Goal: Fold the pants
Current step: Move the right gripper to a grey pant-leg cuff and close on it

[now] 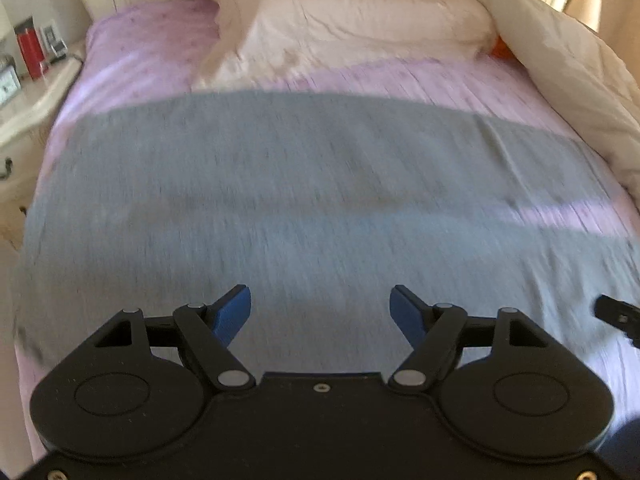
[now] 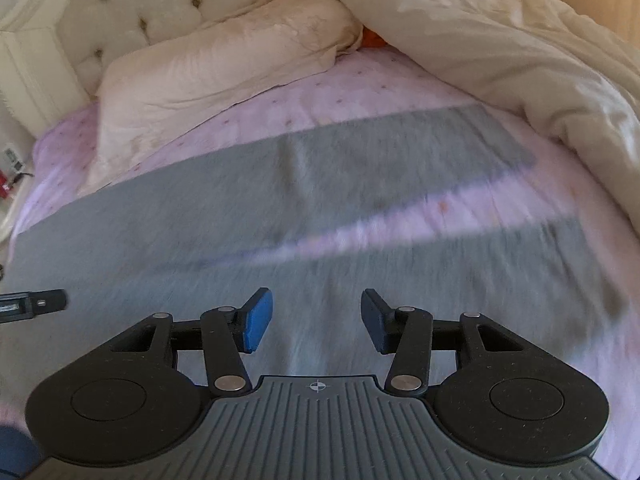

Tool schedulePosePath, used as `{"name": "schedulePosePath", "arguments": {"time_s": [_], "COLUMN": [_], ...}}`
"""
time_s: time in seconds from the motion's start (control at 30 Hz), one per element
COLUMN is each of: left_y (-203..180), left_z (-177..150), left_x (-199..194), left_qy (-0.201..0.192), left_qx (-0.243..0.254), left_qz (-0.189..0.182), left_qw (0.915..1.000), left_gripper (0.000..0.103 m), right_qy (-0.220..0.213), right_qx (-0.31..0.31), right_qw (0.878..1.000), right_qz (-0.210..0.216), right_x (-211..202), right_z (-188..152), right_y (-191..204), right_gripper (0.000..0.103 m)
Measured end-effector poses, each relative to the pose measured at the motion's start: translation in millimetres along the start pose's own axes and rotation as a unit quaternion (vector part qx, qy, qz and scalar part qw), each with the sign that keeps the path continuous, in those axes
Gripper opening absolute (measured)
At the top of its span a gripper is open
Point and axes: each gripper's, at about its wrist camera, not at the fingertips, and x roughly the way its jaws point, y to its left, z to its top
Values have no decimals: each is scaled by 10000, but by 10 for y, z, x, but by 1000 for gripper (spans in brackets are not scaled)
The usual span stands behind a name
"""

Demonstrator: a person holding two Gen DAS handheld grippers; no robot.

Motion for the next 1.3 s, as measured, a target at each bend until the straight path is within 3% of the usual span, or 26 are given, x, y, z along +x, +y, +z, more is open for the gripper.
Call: {"name": "schedulePosePath", "arguments": {"time_s": [0.27, 0.53, 0.63, 0.8, 1.1, 1.13, 1.2, 1.3], "left_y": [48, 81, 54, 30, -13, -17, -24, 4], "left_z": [787, 1161, 1115, 939, 646, 638, 670, 694], "left_x": [541, 919, 971, 1091, 1266, 1250, 1232, 1198], "left_qy": [-70, -62, -197, -343, -384, -412, -414, -372], "left_qx": [50, 23, -80, -442, -121, -83, -40, -110], "left_qz": [154, 300, 464, 434, 385, 376, 304, 219], "left_qw": [9998, 9995, 9987, 9975, 9984, 9984, 9987, 9990], "left_gripper": [76, 76, 76, 76, 76, 76, 76, 76], "right_qy": [310, 622, 726, 777, 1162, 1220, 1320, 1348], "right_qx": [362, 1844, 2174, 2276, 1567, 1486, 1328, 1249], "right_qw": [9985, 9798, 9711, 9643, 9601, 9608, 9648, 9690], "right_qz": [-253, -471, -658, -1104, -2005, -1999, -1848, -1654], "right_x": [825, 1532, 1727, 1939, 2302, 2289, 2219, 2078], "right_z": [1084, 1804, 1923, 2001, 2050, 2031, 1977, 1863], "right_y": [-291, -631, -680, -644, -459, -446, -450, -472], "right_gripper": [48, 48, 48, 48, 47, 43, 16, 10]}}
